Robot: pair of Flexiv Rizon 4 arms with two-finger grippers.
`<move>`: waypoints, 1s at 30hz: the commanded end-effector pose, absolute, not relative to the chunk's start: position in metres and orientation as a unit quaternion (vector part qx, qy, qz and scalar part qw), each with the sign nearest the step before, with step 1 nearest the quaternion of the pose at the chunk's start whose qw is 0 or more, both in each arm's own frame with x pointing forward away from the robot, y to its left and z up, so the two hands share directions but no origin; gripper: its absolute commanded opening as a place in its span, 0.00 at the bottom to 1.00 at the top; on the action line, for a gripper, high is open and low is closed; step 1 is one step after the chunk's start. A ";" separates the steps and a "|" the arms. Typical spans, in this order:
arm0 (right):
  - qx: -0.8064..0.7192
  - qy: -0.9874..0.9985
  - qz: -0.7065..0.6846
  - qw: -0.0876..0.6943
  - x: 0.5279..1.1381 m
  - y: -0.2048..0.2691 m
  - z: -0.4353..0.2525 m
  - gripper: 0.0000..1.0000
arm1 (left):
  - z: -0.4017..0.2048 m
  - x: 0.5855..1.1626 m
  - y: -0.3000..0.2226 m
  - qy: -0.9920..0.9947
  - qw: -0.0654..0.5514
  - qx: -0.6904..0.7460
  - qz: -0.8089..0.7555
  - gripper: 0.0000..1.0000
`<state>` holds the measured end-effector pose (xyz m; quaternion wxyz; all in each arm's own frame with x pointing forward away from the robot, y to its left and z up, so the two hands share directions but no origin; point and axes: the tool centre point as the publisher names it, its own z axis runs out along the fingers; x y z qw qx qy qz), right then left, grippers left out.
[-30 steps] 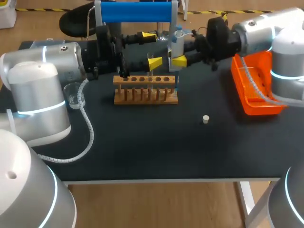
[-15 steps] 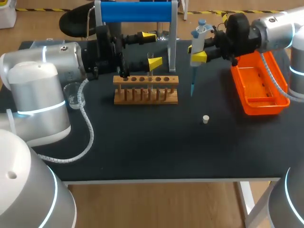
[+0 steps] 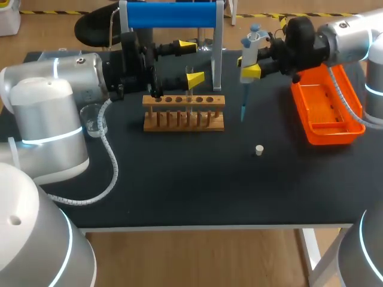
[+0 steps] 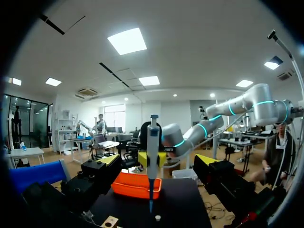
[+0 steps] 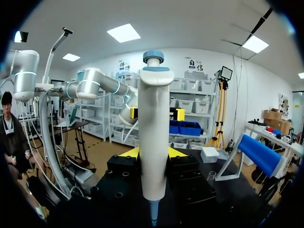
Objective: Invert the test tube, pick up the pipette, mount the tip to pipette, aspirate from beaker and dispense into the tube, eject the tip, return the pipette, and cap with the stopper.
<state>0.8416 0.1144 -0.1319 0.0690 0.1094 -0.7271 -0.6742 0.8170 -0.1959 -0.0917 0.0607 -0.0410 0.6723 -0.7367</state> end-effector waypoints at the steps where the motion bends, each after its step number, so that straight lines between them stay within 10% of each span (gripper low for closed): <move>1: 0.109 -0.729 -0.672 0.071 0.844 0.080 -0.129 0.00 | -0.092 0.817 -0.197 0.672 0.062 -0.041 -0.737 1.00; 30: 0.083 -0.739 -0.668 0.020 0.893 -0.129 -0.105 0.00 | -0.092 0.817 -0.197 0.672 0.062 -0.041 -0.737 1.00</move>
